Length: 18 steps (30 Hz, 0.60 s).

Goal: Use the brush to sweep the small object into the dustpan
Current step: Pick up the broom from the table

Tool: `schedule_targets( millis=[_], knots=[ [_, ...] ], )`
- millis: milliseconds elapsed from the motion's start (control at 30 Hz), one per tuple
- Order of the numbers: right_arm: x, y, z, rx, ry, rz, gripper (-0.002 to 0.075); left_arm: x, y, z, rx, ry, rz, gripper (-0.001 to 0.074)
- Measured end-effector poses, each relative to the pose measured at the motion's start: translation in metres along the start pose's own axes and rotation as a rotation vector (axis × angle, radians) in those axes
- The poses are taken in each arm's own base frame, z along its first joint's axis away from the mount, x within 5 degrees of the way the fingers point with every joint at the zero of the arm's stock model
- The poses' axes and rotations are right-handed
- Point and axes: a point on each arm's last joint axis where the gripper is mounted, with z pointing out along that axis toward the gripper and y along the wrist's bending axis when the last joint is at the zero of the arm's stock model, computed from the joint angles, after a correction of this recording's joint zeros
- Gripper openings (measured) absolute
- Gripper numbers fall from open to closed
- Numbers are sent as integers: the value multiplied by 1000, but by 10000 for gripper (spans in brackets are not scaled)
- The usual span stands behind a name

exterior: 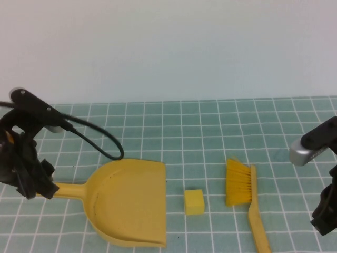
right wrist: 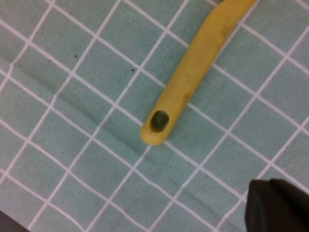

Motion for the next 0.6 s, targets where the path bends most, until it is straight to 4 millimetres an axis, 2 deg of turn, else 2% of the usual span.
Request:
schedule_targets(
  millis=[133,267,400,500,600],
  knots=[
    [0,3,1,-11,11,2,-1,-2,3,8,-38,12,43,439],
    [-1,5,5,-39,32,17,-1,-6,1,22,-8,16,57,450],
    [-1,5,8,-49,48,43,-1,-7,1,23,-6,18,64,451],
    [-4,11,14,-55,57,37,-1,-9,-1,23,13,-14,43,452],
    [-13,24,29,-51,60,32,0,-11,-2,23,24,-28,28,452]
  ],
)
